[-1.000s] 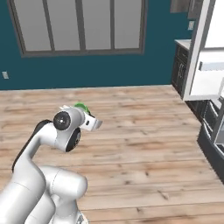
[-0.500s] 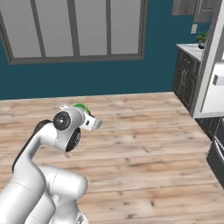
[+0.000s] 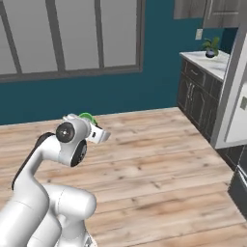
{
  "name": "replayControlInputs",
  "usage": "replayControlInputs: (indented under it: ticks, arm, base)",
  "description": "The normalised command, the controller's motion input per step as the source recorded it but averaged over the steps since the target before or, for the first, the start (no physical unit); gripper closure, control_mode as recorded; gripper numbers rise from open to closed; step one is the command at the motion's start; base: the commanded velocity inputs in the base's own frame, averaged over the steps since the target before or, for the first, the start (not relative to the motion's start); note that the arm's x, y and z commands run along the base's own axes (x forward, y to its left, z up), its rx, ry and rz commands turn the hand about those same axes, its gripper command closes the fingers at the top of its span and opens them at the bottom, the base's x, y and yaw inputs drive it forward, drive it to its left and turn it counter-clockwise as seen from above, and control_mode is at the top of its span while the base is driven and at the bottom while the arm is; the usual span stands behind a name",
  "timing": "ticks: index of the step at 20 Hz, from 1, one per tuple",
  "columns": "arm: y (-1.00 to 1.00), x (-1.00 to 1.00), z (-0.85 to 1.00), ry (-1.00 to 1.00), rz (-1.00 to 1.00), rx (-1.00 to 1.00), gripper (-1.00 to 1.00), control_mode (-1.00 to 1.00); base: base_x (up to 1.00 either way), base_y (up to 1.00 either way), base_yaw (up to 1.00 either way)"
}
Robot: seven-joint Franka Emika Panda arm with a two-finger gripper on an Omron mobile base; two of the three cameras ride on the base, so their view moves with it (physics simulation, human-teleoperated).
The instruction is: Move the cup from next to the sink to the open cabinet. Then, move the bowl with the lemon to the fridge to clear the area for faucet cleaning.
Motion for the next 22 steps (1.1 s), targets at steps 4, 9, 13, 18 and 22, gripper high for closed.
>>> replayControlInputs:
  ticks: [4, 9, 13, 18, 22]
  arm:
    - [0.0, 0.0, 0.0, 0.0, 0.0, 0.0, 1.0, 1.0]
    - [0.0, 0.0, 0.0, 0.0, 0.0, 0.0, 1.0, 1.0]
    - [0.0, 0.0, 0.0, 0.0, 0.0, 0.0, 1.0, 1.0]
    - [0.0, 0.0, 0.0, 0.0, 0.0, 0.0, 1.0, 1.0]
    - [0.0, 0.0, 0.0, 0.0, 0.0, 0.0, 1.0, 1.0]
  base:
    - [1.0, 0.15, -0.38]
    - [1.0, 0.36, -0.44]
    - [1.0, 0.54, -0.46]
    - [1.0, 0.65, -0.38]
    - [1.0, 0.74, -0.29]
